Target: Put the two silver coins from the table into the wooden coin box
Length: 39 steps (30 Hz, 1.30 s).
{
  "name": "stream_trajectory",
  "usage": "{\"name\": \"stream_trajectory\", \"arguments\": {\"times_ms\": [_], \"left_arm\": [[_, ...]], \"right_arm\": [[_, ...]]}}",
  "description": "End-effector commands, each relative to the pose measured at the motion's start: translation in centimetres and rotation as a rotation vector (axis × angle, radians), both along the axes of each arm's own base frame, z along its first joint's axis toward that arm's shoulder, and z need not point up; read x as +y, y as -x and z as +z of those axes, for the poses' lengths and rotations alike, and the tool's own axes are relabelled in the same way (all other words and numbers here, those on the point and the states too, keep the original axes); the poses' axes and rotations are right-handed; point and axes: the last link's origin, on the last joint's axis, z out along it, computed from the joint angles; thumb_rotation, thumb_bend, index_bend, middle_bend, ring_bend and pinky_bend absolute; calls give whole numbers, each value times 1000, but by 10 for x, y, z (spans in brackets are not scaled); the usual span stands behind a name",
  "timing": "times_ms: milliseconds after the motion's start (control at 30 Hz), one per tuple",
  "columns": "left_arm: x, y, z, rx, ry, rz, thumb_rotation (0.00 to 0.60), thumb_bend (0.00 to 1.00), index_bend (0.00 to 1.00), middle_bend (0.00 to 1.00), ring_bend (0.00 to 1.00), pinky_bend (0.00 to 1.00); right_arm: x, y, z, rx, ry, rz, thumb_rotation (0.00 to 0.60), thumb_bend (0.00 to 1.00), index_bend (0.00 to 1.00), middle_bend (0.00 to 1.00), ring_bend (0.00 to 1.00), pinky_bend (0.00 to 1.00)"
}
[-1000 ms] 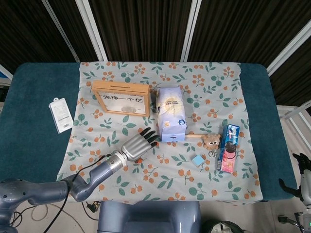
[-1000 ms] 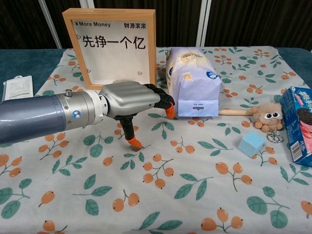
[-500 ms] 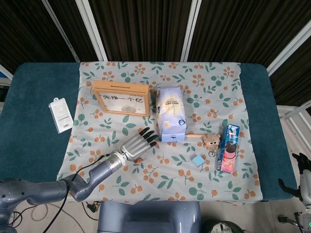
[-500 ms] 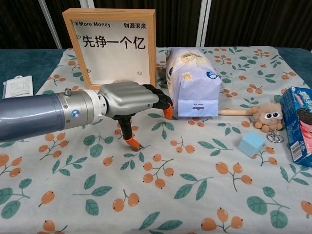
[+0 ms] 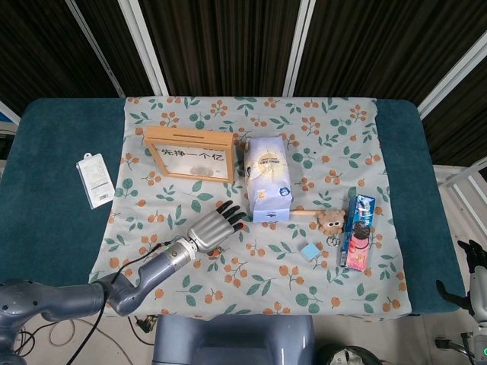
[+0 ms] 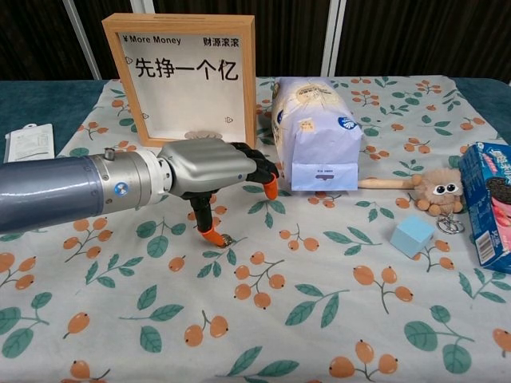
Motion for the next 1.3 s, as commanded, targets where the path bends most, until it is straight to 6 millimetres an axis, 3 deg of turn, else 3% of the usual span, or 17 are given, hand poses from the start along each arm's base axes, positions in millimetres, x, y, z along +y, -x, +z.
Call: {"name": "stream_trajectory", "arguments": {"times_ms": [33,1300], "left_arm": [[0,1,-1,4,4,1,600,8,243,72,0,0],[2,-1,0,42,-4,-1,600,8,254,72,0,0]], "right_arm": [[0,0,0,0,-1,-1,600,369,125,46,36,0],[0,0,0,-1,-8,-18,600,369,126,46,36,0]]}}
